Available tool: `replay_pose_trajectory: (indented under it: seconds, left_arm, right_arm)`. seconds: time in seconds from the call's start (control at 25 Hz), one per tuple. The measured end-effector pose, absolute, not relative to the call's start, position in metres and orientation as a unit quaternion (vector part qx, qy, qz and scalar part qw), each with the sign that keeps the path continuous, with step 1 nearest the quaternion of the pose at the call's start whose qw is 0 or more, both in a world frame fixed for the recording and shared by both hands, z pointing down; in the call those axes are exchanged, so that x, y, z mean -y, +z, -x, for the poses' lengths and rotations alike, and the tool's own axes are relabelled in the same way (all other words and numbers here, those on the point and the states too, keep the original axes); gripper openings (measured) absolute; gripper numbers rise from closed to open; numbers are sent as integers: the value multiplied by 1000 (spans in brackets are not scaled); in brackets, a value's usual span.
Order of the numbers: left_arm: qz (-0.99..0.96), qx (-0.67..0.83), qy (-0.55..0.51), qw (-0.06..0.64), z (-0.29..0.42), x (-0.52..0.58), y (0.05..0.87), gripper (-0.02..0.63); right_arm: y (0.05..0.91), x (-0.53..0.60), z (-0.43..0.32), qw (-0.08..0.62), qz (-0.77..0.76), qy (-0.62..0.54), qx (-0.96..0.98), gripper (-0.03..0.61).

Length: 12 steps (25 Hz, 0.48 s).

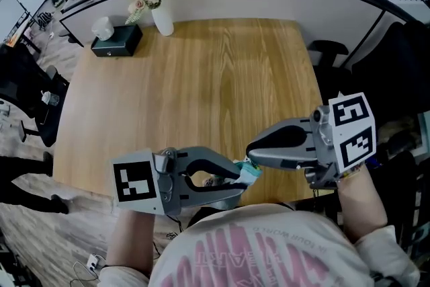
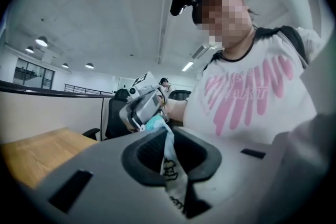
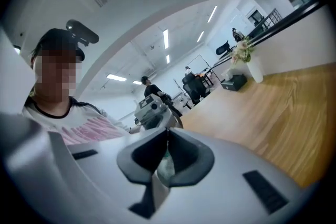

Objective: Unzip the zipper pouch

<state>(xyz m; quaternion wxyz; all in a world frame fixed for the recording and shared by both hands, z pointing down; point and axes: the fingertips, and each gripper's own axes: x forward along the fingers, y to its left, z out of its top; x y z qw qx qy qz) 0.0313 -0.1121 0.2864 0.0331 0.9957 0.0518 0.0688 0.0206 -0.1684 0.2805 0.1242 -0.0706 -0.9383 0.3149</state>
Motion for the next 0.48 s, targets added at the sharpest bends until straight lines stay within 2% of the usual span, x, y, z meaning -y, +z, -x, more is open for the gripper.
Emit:
replay_pose_trajectory:
  seconds: [0.2,0.36,0.48]
  left_arm:
    - [-995,-76,59,32,-34,108,283,37]
    - [-997,-70,-9,39,-31,116,262,37]
    - [-997,-71,-9,34,-28,118,262,37]
  right_arm:
    - [294,167,-18,142,79,348,923,12]
    - [324,172,-16,199,52,339,918,6]
    - [331,177,-14,200,41,337,919,5]
